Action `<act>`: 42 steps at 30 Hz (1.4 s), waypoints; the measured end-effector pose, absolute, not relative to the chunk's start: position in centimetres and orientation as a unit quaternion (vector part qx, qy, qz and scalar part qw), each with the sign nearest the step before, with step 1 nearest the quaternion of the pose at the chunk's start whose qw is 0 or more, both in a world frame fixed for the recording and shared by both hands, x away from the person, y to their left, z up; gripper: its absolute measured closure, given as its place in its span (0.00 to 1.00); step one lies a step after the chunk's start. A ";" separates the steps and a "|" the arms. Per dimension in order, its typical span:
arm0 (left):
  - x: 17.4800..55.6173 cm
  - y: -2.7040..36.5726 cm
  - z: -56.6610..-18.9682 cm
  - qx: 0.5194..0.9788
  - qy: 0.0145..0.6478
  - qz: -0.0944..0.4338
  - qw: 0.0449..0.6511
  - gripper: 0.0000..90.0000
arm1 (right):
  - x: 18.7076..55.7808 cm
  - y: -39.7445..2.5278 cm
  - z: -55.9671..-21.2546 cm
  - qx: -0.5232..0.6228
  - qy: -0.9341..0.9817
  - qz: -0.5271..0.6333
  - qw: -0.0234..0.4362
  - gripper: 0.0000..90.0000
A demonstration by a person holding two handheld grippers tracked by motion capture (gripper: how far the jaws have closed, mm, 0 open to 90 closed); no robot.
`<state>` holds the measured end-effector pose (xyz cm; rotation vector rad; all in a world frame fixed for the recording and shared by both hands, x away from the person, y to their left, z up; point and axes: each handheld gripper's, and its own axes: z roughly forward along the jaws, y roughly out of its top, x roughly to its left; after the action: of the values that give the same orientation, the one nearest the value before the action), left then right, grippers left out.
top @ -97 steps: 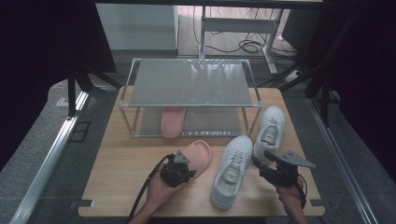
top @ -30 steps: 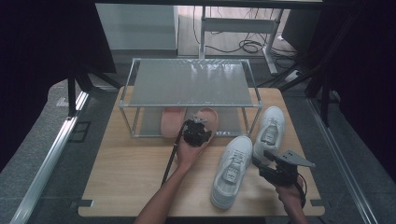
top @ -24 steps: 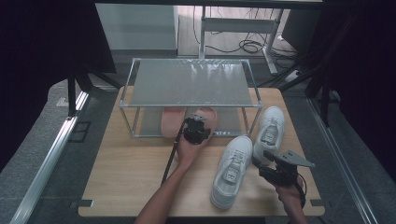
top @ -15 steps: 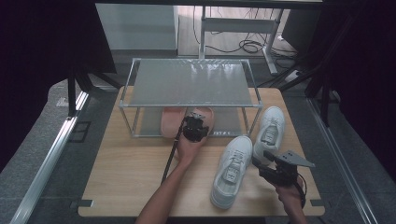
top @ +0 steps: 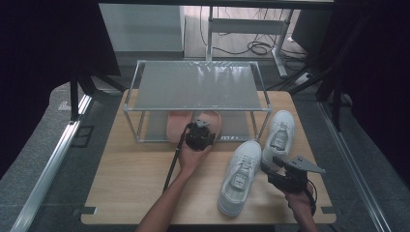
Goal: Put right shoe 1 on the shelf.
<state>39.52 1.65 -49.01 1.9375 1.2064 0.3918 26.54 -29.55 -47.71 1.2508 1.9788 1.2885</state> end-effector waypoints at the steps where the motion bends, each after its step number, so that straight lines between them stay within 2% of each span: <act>1: 39.3 2.1 -48.9 0.764 0.477 0.157 0.405 0.74 | 26.5 -29.5 -47.7 0.455 0.720 0.470 0.233 0.47; 12: 38.2 3.5 -49.1 0.759 0.479 0.154 0.414 0.73 | 26.5 -29.6 -47.6 0.456 0.719 0.469 0.234 0.47; 15: 37.5 3.6 -48.8 0.761 0.470 0.150 0.421 0.77 | 26.5 -29.6 -47.7 0.456 0.719 0.469 0.234 0.47; 19: 36.9 3.1 -48.1 0.774 0.449 0.139 0.425 0.92 | 26.5 -29.5 -47.6 0.455 0.720 0.469 0.235 0.47; 24: 36.8 1.8 -47.6 0.783 0.434 0.130 0.427 0.98 | 26.5 -29.5 -47.6 0.455 0.720 0.469 0.234 0.47; 42: 40.0 -2.4 -48.9 0.804 0.438 0.139 0.377 1.00 | 26.4 -29.7 -47.6 0.456 0.717 0.471 0.234 0.47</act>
<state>40.04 -2.43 -48.85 2.0574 1.1196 0.3553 26.45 -29.72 -47.55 1.2527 1.9690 1.2942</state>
